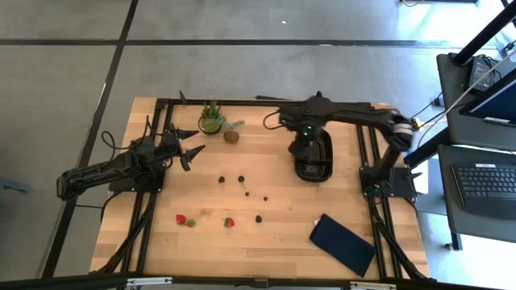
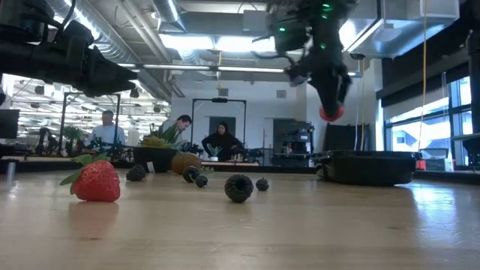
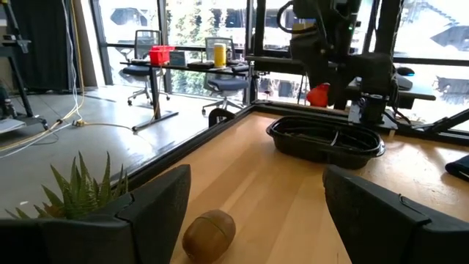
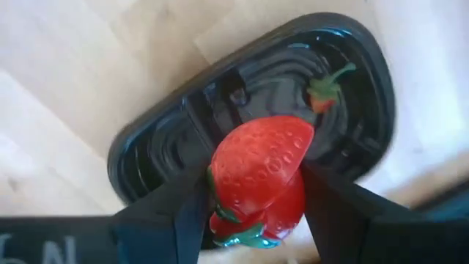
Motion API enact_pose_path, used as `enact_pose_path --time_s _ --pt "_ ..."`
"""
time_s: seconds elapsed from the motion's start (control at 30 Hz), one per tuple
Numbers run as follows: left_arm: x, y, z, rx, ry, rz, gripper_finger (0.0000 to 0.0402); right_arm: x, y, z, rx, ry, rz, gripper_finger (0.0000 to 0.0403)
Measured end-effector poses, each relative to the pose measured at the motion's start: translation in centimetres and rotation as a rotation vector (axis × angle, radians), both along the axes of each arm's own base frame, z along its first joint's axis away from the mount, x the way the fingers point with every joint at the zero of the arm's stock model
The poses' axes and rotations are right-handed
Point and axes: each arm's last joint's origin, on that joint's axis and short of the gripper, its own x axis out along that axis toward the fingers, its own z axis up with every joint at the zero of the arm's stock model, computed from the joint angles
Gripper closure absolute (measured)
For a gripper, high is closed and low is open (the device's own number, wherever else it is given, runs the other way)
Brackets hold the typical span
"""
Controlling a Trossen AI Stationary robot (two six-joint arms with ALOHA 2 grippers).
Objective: Pick and placing Produce into tupperware
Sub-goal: Put the red strawberry into the black bin
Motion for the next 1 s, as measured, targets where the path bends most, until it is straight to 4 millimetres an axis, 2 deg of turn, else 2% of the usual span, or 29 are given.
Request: enact_pose_path --time_s 0.17,0.3,0.47,1.0 --pt "0.0 0.0 0.0 0.000 0.001 0.010 0.0099 -2.4 -0.6 -3.1 -0.011 -0.078 -0.060 0.0206" --pt "0.0 0.0 0.0 0.000 0.000 0.010 0.0099 -3.4 -1.2 -5.7 -0.013 -0.081 -0.087 0.0205" --pt "0.0 0.0 0.0 0.000 0.001 0.011 0.0099 -4.1 -1.7 -7.6 -0.023 -0.103 -0.103 0.0205" --pt "0.0 0.0 0.0 0.000 0.001 0.010 0.0099 -4.0 -2.0 -7.9 -0.036 -0.137 -0.095 0.0204"
